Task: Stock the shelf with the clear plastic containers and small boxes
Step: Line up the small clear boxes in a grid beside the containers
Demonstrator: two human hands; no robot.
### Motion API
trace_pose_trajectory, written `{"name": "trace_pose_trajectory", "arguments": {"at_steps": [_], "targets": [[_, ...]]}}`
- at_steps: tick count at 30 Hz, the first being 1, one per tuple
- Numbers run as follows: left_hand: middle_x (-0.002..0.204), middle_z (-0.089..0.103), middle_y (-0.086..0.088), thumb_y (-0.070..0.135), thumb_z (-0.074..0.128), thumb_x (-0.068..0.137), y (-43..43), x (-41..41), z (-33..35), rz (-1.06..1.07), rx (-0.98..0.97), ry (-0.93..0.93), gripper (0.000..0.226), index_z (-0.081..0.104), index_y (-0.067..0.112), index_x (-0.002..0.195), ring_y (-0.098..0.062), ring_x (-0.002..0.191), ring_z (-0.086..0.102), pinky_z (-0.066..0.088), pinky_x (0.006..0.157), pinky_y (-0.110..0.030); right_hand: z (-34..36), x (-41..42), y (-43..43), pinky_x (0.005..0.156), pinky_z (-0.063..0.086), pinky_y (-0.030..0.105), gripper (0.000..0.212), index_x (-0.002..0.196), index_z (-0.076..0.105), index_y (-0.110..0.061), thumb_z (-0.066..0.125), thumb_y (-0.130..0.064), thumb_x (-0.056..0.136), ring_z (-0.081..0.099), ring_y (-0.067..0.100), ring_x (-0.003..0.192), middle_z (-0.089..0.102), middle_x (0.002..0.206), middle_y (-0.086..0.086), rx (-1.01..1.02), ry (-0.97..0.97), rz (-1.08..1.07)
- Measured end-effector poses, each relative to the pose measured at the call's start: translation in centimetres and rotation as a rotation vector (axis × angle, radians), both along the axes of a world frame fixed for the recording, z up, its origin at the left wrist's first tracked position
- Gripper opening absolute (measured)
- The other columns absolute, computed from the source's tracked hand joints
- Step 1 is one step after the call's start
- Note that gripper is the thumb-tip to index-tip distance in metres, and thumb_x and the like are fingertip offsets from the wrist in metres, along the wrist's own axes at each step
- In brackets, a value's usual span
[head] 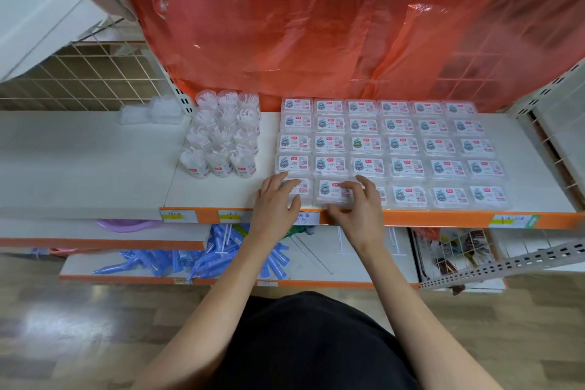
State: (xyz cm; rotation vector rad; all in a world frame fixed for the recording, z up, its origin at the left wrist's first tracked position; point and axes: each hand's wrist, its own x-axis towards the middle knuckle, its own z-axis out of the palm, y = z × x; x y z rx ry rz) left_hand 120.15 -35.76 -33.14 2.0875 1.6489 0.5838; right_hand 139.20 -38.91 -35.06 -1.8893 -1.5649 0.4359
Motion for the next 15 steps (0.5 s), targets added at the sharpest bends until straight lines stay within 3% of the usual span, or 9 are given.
{"name": "trace_pose_trajectory", "arguments": {"at_steps": [4, 10, 15], "targets": [[0.152, 0.037, -0.002, 0.025, 0.052, 0.097, -0.17, 0.0, -0.2, -0.002, 0.004, 0.014, 0.042, 0.052, 0.019, 0.138, -0.017, 0.14, 0.027, 0.024, 0.113, -0.032, -0.22, -0.25, -0.1, 0.089, 0.051, 0.038, 0.051, 0.123, 0.06, -0.02, 0.08, -0.029, 0.077, 0.046, 0.024, 0.129, 0.033, 0.153, 0.006, -0.015, 0.002, -0.006], [0.153, 0.035, -0.003, 0.024, 0.051, 0.098, -0.27, 0.33, -0.2, 0.003, 0.019, 0.034, 0.042, 0.05, 0.019, 0.14, -0.017, 0.141, 0.025, 0.021, 0.113, -0.029, -0.45, -0.3, -0.21, 0.094, 0.05, 0.041, 0.048, 0.124, 0.061, -0.019, 0.078, -0.027, 0.079, 0.056, 0.029, 0.117, 0.04, 0.149, 0.009, -0.003, -0.032, 0.017], [0.153, 0.036, -0.004, 0.024, 0.052, 0.098, 0.05, 0.02, 0.42, -0.006, 0.03, 0.044, 0.04, 0.051, 0.017, 0.137, -0.018, 0.143, 0.023, 0.015, 0.114, -0.029, 0.28, -0.17, -0.3, 0.101, 0.043, 0.045, 0.047, 0.119, 0.065, -0.02, 0.078, -0.034, 0.076, 0.05, 0.028, 0.125, 0.039, 0.151, 0.01, 0.033, -0.046, 0.044]]}}
